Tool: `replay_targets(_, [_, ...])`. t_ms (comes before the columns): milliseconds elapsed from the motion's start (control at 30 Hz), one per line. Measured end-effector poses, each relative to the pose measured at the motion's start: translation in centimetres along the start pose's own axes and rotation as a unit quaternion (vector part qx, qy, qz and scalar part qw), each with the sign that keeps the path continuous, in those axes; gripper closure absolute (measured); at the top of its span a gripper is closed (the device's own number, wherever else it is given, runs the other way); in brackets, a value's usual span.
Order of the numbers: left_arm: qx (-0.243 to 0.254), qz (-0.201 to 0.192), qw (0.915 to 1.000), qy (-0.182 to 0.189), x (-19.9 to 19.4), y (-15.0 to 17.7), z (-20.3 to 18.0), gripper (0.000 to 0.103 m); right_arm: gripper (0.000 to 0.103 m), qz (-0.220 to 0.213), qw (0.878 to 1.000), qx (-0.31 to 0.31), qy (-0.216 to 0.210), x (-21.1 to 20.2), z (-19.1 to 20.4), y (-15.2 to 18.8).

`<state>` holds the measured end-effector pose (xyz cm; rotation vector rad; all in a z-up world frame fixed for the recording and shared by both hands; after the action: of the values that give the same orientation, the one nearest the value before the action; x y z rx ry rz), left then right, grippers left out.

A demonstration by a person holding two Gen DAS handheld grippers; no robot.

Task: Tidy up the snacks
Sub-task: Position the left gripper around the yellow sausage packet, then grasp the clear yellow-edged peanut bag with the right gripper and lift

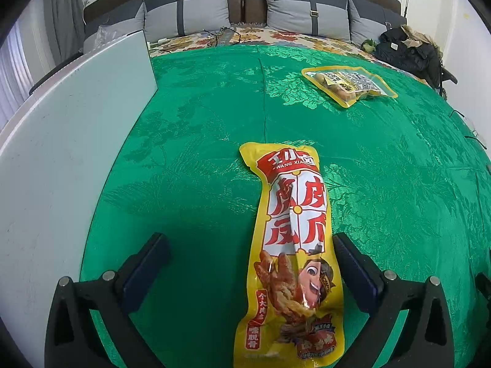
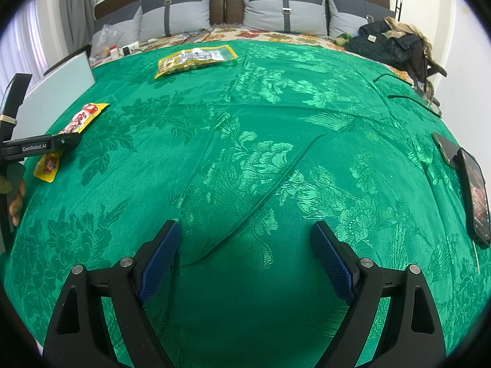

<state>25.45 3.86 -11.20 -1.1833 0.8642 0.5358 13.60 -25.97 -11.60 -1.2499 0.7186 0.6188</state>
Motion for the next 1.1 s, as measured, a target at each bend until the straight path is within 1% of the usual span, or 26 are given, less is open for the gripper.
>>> replay_targets(100, [0.000,0.000,1.0000,0.000,0.0,0.0,0.0,0.000,0.013,0.006,1.000,0.002,0.002,0.1,0.1,-0.2])
replay_targets(167, [0.000,0.000,1.0000,0.000,0.0,0.0,0.0,0.000,0.014,0.031,0.999,0.014,0.013,0.4,0.3,-1.2])
replay_targets(200, [0.000,0.000,1.0000,0.000,0.0,0.0,0.0,0.000,0.014,0.041,0.999,0.024,0.007,0.6,0.5,-1.9])
replay_targets(300, [0.000,0.000,1.0000,0.000,0.0,0.0,0.0,0.000,0.015,0.050,0.996,0.063,-0.038,1.2,1.8,-5.4])
replay_targets(367, [0.000,0.000,1.0000,0.000,0.0,0.0,0.0,0.000,0.015,0.060,0.991,0.092,-0.073,2.3,3.2,-8.4])
replay_targets(467, [0.000,0.000,1.0000,0.000,0.0,0.0,0.0,0.000,0.015,0.084,0.978,0.148,-0.120,5.3,5.6,-13.2])
replay_targets(533, [0.000,0.000,1.0000,0.000,0.0,0.0,0.0,0.000,0.015,0.113,0.963,0.203,-0.138,8.8,7.2,-16.5])
replay_targets(600, [0.000,0.000,1.0000,0.000,0.0,0.0,0.0,0.000,0.015,0.128,0.950,0.249,-0.138,11.5,8.4,-18.5])
replay_targets(633, [0.000,0.000,1.0000,0.000,0.0,0.0,0.0,0.000,0.015,0.137,0.942,0.278,-0.131,13.2,8.9,-19.6])
replay_targets(700, [0.000,0.000,1.0000,0.000,0.0,0.0,0.0,0.000,0.015,0.147,0.929,0.316,-0.120,15.6,9.6,-21.1])
replay_targets(733, [0.000,0.000,1.0000,0.000,0.0,0.0,0.0,0.000,0.015,0.149,0.924,0.334,-0.111,16.8,10.2,-21.9])
replay_targets(767, [0.000,0.000,1.0000,0.000,0.0,0.0,0.0,0.000,0.015,0.146,0.923,0.344,-0.097,17.8,10.7,-22.7])
replay_targets(833, [0.000,0.000,1.0000,0.000,0.0,0.0,0.1,0.000,0.014,0.135,0.926,0.347,-0.068,19.0,11.5,-23.8])
replay_targets(867, [0.000,0.000,1.0000,0.000,0.0,0.0,0.1,0.000,0.015,0.130,0.929,0.344,-0.048,19.6,12.0,-24.5])
replay_targets(900, [0.000,0.000,1.0000,0.000,0.0,0.0,0.0,0.000,0.014,0.129,0.933,0.336,-0.031,20.2,12.5,-25.0])
replay_targets(967, [0.000,0.000,1.0000,0.000,0.0,0.0,0.1,0.000,0.014,0.117,0.946,0.301,0.011,20.9,13.6,-26.0])
replay_targets(1033, [0.000,0.000,1.0000,0.000,0.0,0.0,0.0,0.000,0.014,0.116,0.962,0.241,0.047,21.7,15.0,-26.4])
replay_targets(1100, [0.000,0.000,1.0000,0.000,0.0,0.0,0.0,0.000,0.015,0.119,0.977,0.163,0.071,22.1,16.3,-26.1])
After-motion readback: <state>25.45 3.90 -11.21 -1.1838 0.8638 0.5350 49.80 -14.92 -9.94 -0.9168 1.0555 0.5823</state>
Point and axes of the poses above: each gripper's, at about its wrist camera, not at the fingertips, and x roughly the way its jaws point, z to its left, y to its underside, the point moved 1 cm from there along x, roughly the way its jaws point, and after that the axes turned 13 degrees about x, right-handed, at the moved point
